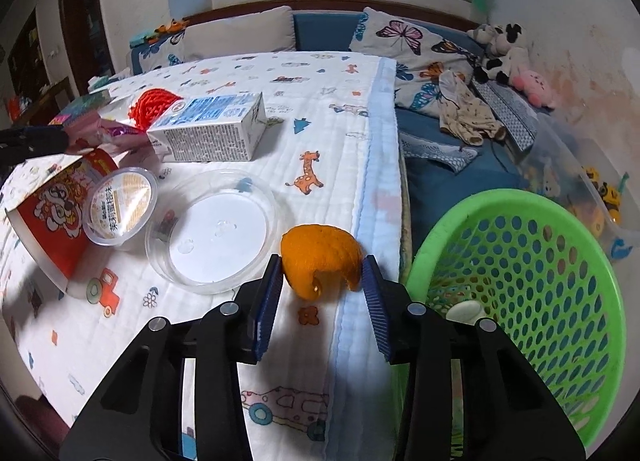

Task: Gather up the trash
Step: 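Grasp the orange peel with the right tool while the left tool grasps the pink wrapper, then drop the orange peel into the basket with the right tool while the left tool drops the pink wrapper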

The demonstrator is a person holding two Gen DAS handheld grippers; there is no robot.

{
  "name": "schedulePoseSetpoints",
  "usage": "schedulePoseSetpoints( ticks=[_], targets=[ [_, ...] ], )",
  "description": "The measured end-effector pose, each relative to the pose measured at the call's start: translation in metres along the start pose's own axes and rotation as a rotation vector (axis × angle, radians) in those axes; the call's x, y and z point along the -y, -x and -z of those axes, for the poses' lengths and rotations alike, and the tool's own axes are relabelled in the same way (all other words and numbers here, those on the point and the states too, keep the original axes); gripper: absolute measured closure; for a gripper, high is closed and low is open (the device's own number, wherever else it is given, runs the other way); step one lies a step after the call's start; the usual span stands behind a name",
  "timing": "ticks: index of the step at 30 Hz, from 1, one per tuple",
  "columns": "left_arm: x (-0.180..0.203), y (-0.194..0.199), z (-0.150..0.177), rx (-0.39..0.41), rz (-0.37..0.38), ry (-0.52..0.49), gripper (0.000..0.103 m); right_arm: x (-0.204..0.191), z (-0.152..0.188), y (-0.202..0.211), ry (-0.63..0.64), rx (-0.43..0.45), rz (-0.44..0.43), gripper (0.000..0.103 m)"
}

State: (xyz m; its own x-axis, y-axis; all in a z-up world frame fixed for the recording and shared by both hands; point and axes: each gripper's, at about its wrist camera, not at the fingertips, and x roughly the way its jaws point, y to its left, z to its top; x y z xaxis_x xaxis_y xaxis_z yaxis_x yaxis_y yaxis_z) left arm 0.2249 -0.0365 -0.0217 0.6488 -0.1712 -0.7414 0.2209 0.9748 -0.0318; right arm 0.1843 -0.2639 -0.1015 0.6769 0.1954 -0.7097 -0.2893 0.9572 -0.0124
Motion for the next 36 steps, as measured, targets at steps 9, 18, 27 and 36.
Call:
schedulePoseSetpoints(
  ticks=[9, 18, 27, 36],
  targets=[
    [0.004, -0.003, -0.003, 0.027, 0.01, -0.047, 0.08, -0.002, 0.0, 0.013, -0.042, 0.024, -0.012, 0.065],
    [-0.004, 0.022, -0.005, 0.09, 0.023, -0.004, 0.09, -0.009, 0.004, 0.03, -0.072, 0.053, -0.014, 0.067],
    [0.008, 0.075, -0.023, 0.184, 0.094, -0.003, 0.09, -0.005, 0.007, 0.06, -0.109, 0.105, 0.002, 0.067],
    [0.061, 0.092, -0.043, 0.207, 0.225, -0.056, 0.09, 0.033, 0.026, 0.088, -0.182, 0.124, 0.095, 0.067]
  ],
)
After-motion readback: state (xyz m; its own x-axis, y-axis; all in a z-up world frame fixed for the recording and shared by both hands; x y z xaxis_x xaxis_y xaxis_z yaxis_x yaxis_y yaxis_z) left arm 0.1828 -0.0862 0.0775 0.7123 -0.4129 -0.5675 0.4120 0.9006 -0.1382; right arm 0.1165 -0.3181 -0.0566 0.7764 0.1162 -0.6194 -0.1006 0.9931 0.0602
